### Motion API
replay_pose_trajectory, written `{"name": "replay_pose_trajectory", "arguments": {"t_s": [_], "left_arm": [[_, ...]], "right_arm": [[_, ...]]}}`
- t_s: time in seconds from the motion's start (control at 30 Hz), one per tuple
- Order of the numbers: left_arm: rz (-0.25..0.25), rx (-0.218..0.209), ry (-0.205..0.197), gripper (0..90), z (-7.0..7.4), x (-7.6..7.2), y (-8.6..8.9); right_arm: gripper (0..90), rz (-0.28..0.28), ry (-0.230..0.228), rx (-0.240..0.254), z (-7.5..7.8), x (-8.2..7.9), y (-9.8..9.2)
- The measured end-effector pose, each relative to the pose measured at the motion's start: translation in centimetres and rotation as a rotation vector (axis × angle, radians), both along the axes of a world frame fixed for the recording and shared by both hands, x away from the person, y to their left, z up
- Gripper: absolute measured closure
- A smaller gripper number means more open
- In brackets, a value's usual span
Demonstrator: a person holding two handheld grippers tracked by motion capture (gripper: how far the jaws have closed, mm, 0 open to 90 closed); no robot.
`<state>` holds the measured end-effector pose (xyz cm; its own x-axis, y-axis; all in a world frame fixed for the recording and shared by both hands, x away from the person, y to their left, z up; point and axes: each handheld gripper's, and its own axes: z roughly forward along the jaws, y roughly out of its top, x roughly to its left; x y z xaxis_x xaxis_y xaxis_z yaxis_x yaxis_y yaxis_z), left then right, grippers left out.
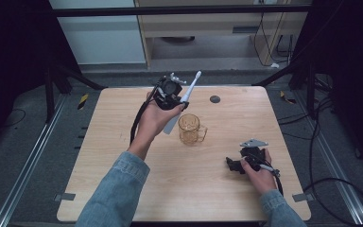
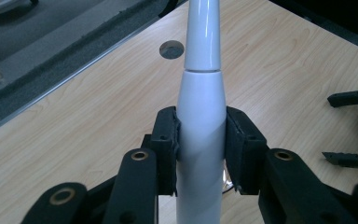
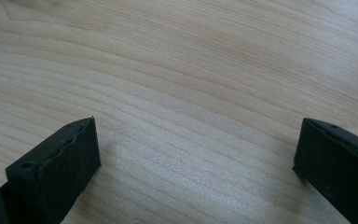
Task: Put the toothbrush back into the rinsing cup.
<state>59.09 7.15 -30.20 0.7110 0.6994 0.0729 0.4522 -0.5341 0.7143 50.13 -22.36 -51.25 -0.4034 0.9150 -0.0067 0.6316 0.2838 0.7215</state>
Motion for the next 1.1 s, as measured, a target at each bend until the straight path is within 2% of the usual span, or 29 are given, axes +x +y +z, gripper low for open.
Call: {"name": "replay_pose_trajectory", "arguments": {"t_s": [0.2,0.33,0.47,0.57,0.73,0.8,0.97,1.1], "left_arm": [[-0.015,-0.024,-0.017,66.7,0.3,-0.4,-0.6],[-0.013,-0.01,-0.04,66.7,0.8,-0.5,-1.0],[-0.013,-0.02,-0.026,66.7,0.5,0.2,-0.9],[-0.009,-0.039,-0.032,66.7,0.3,0.5,-1.1],[-0.004,-0.024,-0.036,66.7,0.0,0.9,-1.6],[-0.001,-0.043,-0.052,66.7,0.1,0.9,-1.7],[-0.004,-0.036,-0.051,66.7,0.1,0.8,-1.9],[0.003,-0.048,-0.057,66.7,0.3,1.2,-1.9]], "right_arm": [[0.3,0.0,0.0,-0.002,0.0,0.0,0.0],[0.3,-0.002,0.004,0.003,0.0,0.0,0.0],[0.3,-0.001,0.004,0.002,0.0,0.0,0.0],[0.3,0.002,0.003,0.001,0.0,0.0,0.0],[0.3,0.003,0.002,-0.002,0.0,0.0,0.0],[0.3,0.0,0.002,0.003,0.0,0.0,0.0],[0.5,0.0,0.002,0.001,0.0,0.0,0.0],[0.5,0.001,0.002,0.002,0.0,0.0,0.1]]}}
